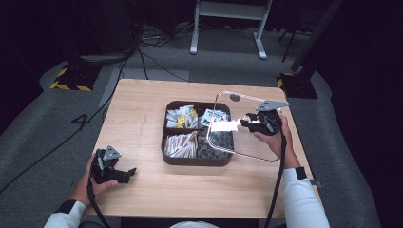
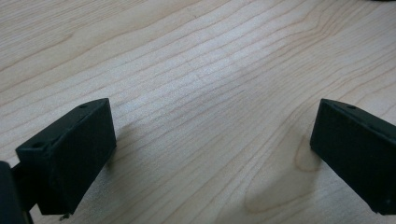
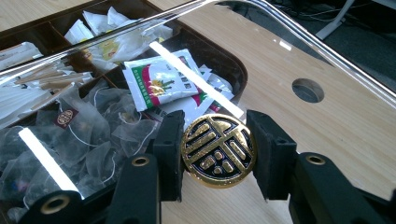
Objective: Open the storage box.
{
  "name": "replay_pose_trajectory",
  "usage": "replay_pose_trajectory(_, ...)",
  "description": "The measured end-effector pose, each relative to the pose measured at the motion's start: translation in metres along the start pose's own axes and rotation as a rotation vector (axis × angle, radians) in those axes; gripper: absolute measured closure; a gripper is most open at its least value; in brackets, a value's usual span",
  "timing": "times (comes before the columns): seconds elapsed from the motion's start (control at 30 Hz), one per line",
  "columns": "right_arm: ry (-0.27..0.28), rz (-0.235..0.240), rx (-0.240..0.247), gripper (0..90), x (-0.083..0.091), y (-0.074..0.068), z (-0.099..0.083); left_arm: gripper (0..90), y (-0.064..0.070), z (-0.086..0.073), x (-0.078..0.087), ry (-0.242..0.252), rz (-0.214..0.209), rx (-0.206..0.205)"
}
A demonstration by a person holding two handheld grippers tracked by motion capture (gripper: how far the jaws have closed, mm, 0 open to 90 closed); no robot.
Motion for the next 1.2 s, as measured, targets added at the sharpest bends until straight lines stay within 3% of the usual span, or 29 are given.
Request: replay_pose_trajectory(1.2, -0.027, -0.08, -0.083, 59.6, 0.034, 0.035, -0.044, 0.5, 0.0, 0.0, 0.0, 0.001, 0.0, -0.001)
Point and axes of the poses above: each handheld gripper's, and its own axes: x roughly backward along the jaws, z roughly out of its top, y roughly to its right, the point moved 3 cm from there along -x, roughly forward along the jaws, and after that the axes turned 11 degrees about z, right-handed, at the moved point
